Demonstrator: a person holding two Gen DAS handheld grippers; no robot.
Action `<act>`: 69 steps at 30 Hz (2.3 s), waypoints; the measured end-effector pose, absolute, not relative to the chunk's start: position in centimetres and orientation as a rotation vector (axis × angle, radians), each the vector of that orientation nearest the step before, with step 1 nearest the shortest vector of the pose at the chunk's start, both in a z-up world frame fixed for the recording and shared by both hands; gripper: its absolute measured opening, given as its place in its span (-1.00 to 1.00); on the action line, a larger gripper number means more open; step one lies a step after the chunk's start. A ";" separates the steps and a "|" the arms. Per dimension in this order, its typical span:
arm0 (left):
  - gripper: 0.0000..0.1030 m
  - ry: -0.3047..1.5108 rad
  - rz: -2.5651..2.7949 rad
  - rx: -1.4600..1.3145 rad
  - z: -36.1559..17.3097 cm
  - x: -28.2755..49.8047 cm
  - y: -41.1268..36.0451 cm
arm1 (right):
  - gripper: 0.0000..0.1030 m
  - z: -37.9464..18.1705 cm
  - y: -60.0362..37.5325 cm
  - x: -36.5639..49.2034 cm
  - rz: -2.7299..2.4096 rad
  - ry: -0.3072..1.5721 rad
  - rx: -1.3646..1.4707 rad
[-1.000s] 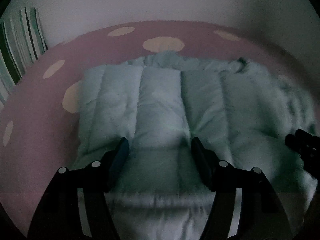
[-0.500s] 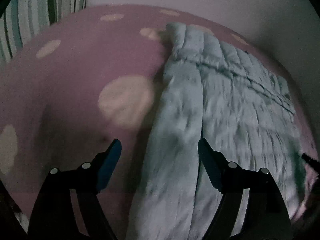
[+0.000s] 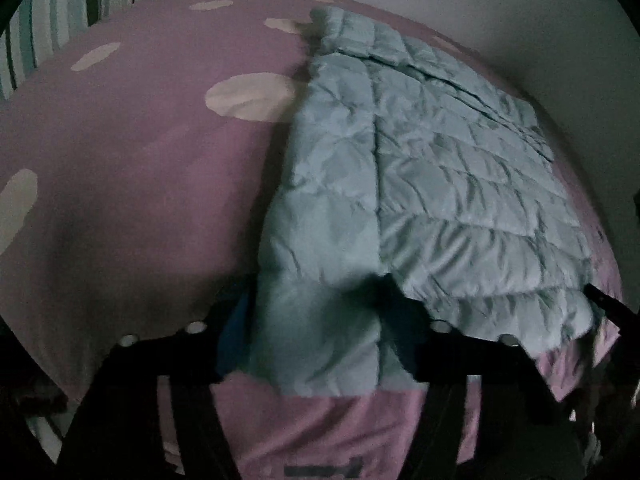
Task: Fold large clothes
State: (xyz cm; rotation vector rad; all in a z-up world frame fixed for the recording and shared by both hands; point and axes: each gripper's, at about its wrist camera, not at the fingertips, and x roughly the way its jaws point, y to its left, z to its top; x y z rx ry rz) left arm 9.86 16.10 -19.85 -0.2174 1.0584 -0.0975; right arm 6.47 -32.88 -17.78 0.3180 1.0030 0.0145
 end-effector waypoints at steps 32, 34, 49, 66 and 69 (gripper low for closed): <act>-0.88 0.788 -0.114 -0.245 -8.5 25.7 14.2 | -0.86 -8.6 -34.5 22.5 0.165 0.741 0.490; -0.88 0.803 -0.096 -0.235 -9.2 28.7 13.9 | -0.86 -9.2 -34.7 25.1 0.152 0.753 0.502; -0.48 0.908 -0.080 -0.193 -15.1 37.7 13.6 | -0.81 -15.7 -35.2 34.1 0.090 0.886 0.491; 0.55 0.779 -0.118 -0.183 -11.7 34.1 16.4 | 0.05 -12.0 -36.5 31.1 0.095 0.784 0.391; 0.55 0.806 -0.128 -0.159 -12.6 34.5 16.2 | 0.05 -12.2 -36.2 31.9 0.101 0.799 0.354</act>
